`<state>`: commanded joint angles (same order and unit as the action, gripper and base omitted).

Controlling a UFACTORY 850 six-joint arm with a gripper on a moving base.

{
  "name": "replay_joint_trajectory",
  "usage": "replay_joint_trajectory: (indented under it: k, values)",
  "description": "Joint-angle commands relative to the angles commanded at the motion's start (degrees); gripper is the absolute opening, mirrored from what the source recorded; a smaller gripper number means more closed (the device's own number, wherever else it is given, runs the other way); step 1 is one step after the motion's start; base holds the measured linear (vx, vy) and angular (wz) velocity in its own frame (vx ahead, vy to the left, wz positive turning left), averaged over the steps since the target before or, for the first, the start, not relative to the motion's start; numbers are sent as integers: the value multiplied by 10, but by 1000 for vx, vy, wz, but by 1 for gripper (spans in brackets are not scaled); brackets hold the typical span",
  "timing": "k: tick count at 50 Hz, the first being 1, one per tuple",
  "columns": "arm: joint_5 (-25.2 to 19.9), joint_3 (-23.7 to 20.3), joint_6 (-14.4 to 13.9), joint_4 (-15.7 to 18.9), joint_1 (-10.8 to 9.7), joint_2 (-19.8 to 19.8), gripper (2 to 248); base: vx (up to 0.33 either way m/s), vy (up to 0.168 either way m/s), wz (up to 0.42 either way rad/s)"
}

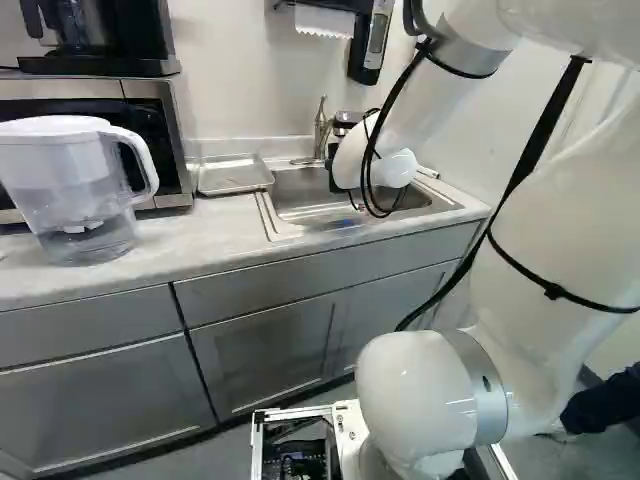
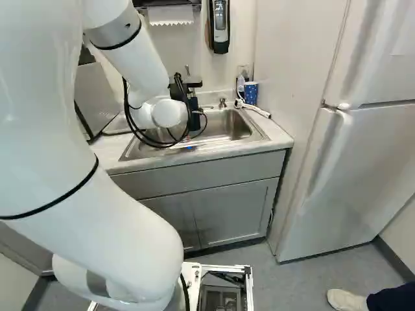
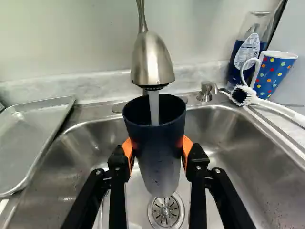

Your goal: Rinse the cup and place it in the tray

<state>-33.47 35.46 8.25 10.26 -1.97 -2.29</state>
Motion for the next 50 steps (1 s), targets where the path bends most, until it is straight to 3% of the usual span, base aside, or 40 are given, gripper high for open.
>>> replay_joint_trajectory:
  k: [50]
  values:
    - [0, 0, 0, 0, 0, 0, 119, 0, 0, 0]
